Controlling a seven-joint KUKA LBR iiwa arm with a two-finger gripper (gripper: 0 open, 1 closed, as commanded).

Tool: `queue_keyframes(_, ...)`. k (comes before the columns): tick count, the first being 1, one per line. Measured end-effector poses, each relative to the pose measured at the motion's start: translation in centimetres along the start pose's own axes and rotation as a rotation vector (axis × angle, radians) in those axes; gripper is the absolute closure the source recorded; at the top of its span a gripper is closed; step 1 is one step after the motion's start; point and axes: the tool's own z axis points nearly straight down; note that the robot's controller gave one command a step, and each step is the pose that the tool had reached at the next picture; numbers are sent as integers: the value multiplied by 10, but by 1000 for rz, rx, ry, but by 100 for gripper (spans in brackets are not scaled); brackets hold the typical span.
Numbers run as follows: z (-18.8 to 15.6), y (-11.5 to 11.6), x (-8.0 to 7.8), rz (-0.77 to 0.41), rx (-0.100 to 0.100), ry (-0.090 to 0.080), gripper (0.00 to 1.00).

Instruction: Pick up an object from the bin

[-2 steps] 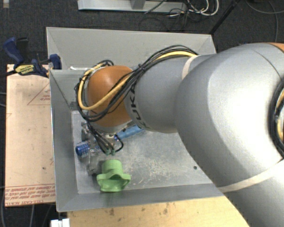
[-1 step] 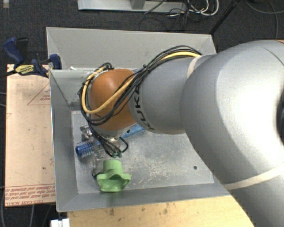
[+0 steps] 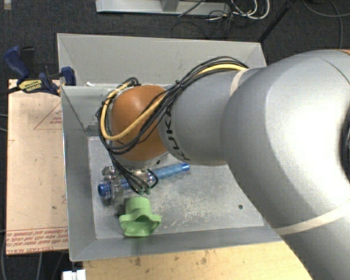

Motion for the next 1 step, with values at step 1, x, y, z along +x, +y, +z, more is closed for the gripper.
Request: queue_keyframes(1, -6, 19, 45, -421, 0, 1, 100)
